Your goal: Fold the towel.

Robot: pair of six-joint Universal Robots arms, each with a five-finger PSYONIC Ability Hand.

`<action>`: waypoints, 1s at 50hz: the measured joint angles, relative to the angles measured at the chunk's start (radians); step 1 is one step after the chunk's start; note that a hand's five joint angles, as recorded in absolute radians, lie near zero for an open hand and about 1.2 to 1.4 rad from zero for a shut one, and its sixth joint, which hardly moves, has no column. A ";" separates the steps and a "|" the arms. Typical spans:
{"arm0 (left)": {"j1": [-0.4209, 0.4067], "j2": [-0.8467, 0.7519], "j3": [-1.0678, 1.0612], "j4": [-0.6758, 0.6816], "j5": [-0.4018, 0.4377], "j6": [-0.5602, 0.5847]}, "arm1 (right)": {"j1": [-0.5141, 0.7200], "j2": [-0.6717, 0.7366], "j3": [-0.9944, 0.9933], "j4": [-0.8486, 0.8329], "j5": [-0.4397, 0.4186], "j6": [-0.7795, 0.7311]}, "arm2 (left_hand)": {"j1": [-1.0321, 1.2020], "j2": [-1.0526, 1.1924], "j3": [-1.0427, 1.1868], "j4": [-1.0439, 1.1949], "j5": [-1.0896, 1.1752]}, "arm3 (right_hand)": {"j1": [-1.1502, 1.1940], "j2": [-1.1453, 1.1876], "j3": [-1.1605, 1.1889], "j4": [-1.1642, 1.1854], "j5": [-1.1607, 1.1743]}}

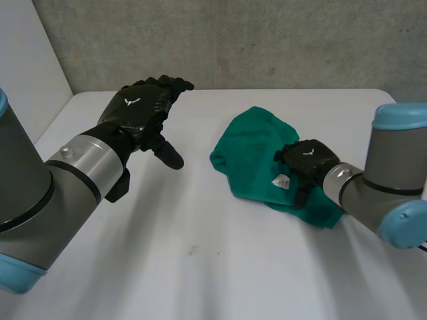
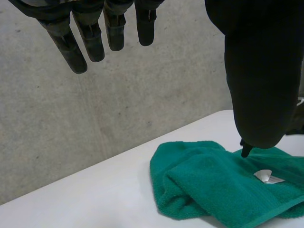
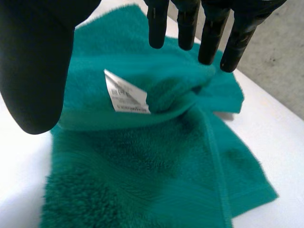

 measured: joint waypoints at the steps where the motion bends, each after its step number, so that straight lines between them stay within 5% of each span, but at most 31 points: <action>1: 0.001 0.000 -0.001 0.000 -0.003 0.000 | 0.001 0.028 -0.018 -0.012 0.000 0.002 | 0.000 0.000 0.000 0.000 0.000 | 0.022 0.037 0.044 0.033 0.032; 8: 0.001 -0.005 -0.006 0.001 -0.007 0.000 | 0.004 0.117 -0.091 -0.031 0.003 0.005 | 0.000 0.000 0.000 0.000 0.000 | 0.141 0.157 0.174 0.164 0.143; 9: 0.001 -0.007 -0.007 0.002 -0.007 -0.001 | 0.004 0.134 -0.108 -0.031 0.003 0.006 | 0.000 0.000 0.000 0.000 0.000 | 0.305 0.359 0.354 0.343 0.315; 11: 0.000 -0.009 -0.008 0.002 -0.006 -0.001 | 0.004 0.144 -0.118 -0.032 0.003 0.008 | 0.000 0.000 0.000 0.000 0.000 | 0.350 0.410 0.399 0.388 0.357; 13: 0.000 -0.010 -0.008 0.002 -0.006 -0.001 | 0.004 0.155 -0.135 -0.040 0.003 0.017 | 0.000 0.000 0.000 0.000 0.000 | 0.740 0.869 0.865 0.856 0.814; 19: 0.000 -0.011 -0.007 0.003 -0.006 -0.001 | 0.006 0.146 -0.156 -0.072 -0.001 0.054 | 0.000 0.000 0.000 0.000 0.000 | 0.770 0.931 0.939 0.940 0.909; 32: 0.011 -0.055 -0.006 0.036 -0.058 -0.015 | 0.047 -0.144 -0.244 -0.071 -0.005 0.147 | 0.000 0.000 0.000 0.000 0.000 | 0.766 0.918 0.928 0.927 0.908; 41: 0.017 -0.075 -0.010 0.038 -0.092 -0.017 | 0.072 -0.128 -0.149 0.038 0.011 0.188 | 0.000 0.000 0.000 0.000 0.000 | 0.091 0.104 0.107 0.097 0.094; 50: 0.016 -0.076 -0.012 0.038 -0.090 -0.016 | 0.074 -0.057 -0.085 0.045 0.076 0.181 | 0.000 0.000 0.000 0.000 0.000 | 0.050 0.055 0.042 0.041 0.030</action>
